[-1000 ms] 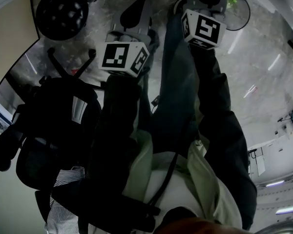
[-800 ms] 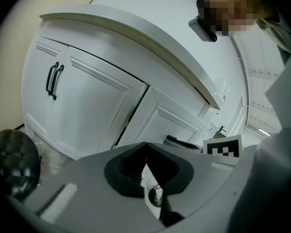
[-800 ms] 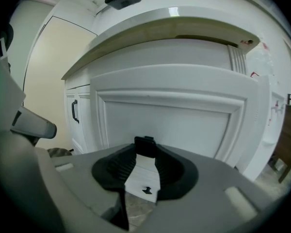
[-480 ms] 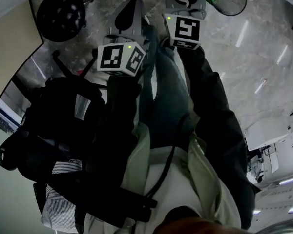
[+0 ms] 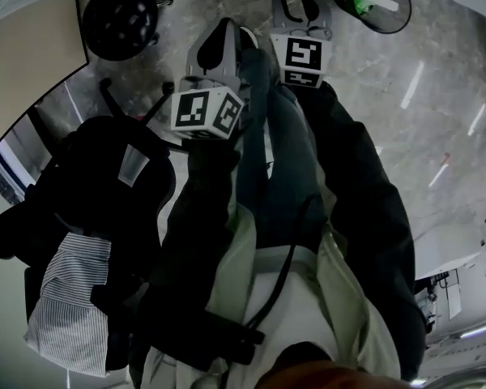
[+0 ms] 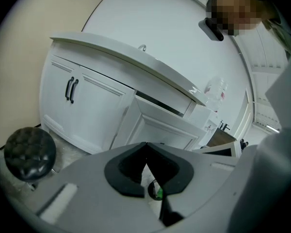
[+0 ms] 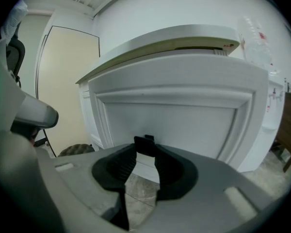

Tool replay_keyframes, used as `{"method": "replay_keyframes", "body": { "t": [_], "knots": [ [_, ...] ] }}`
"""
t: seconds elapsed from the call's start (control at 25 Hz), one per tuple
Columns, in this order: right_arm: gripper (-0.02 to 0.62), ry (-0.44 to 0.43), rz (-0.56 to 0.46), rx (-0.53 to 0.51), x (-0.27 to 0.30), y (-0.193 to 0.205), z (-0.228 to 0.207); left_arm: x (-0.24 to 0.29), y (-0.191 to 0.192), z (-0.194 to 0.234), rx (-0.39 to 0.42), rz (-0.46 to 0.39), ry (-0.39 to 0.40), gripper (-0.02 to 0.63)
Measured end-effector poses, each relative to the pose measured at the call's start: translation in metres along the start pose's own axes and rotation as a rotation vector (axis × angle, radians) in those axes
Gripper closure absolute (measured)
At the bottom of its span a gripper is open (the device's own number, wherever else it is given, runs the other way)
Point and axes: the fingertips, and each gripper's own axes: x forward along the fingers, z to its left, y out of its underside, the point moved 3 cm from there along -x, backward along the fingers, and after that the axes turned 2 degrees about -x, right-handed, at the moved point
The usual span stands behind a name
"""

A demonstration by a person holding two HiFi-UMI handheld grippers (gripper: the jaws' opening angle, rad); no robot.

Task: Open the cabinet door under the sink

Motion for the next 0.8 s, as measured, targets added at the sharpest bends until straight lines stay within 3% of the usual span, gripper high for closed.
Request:
{"method": "replay_keyframes", "body": {
  "t": [0.56,0.8],
  "knots": [
    [0.474,-0.041,0.039,0.012,-0.033,0.023,0.020,-0.094,0.034,-0.014,-0.009,-0.054,-0.084,0.598],
    [0.472,-0.216,0.160,0.183,-0.050,0.036,0.015,-0.122,0.014,-0.037,0.013,-0.066,-0.056,0.598]
  ]
}}
